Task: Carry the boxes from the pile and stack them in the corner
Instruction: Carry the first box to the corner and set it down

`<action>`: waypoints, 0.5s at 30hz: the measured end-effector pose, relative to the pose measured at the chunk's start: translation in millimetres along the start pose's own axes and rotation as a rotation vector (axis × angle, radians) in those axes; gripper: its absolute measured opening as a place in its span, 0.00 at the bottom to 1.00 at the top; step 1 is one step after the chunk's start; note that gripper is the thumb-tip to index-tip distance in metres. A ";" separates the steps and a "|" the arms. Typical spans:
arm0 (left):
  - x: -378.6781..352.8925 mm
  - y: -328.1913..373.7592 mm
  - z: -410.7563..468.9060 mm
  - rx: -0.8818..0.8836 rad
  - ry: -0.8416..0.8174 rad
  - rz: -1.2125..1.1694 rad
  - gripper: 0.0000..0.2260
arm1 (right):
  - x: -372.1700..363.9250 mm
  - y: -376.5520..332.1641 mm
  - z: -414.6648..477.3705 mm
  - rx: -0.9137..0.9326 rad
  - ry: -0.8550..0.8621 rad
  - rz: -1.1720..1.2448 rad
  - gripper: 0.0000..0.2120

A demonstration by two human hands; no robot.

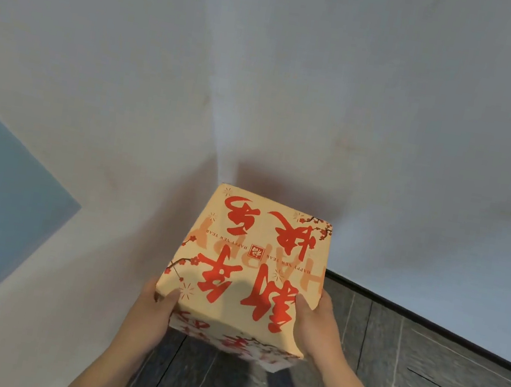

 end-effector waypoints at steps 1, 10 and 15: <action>-3.5 -7.5 17.9 0.023 0.011 -0.008 0.15 | -9.6 11.4 11.8 0.000 0.003 0.008 0.26; -22.8 -33.4 112.8 0.056 0.057 -0.028 0.12 | -64.5 67.3 77.0 0.053 0.015 0.032 0.22; -23.6 -27.5 134.6 -0.006 0.004 0.044 0.04 | -79.7 73.5 91.2 0.070 0.043 0.044 0.21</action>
Point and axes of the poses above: each hand's wrist, its own z-axis towards the middle knuckle, its own x-axis out of the back of the hand, y = z × x, the point moved 3 cm from there along z, towards the middle knuckle, and after that the axes turned 12 degrees about x, right-handed, at the moved point
